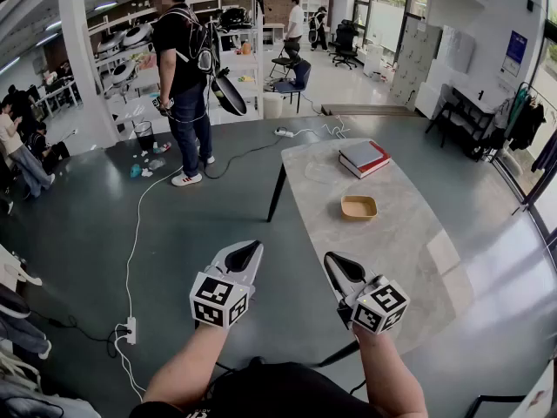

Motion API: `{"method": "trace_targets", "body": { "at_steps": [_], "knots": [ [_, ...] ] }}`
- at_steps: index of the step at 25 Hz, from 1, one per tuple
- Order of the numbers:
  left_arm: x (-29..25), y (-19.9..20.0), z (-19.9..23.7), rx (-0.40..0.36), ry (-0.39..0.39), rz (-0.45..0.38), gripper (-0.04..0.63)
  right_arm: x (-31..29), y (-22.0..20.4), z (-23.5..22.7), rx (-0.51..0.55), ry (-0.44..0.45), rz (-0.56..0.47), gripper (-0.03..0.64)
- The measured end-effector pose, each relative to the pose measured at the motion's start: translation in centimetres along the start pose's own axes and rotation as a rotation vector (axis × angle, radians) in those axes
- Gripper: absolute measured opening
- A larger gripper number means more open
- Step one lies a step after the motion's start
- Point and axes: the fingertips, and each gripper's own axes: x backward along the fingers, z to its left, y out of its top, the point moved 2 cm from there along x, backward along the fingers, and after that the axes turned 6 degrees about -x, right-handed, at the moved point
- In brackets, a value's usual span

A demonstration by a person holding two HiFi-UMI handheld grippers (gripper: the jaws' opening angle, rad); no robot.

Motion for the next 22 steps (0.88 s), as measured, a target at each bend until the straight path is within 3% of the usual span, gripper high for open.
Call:
{"method": "trace_targets", "body": {
  "at_steps": [22],
  "knots": [
    [1.1,-1.7,2.6,0.012,-0.028,0.024,0.003,-2.0,-2.8,2.5,-0.027,0.025,0.054,0.032]
  ]
}}
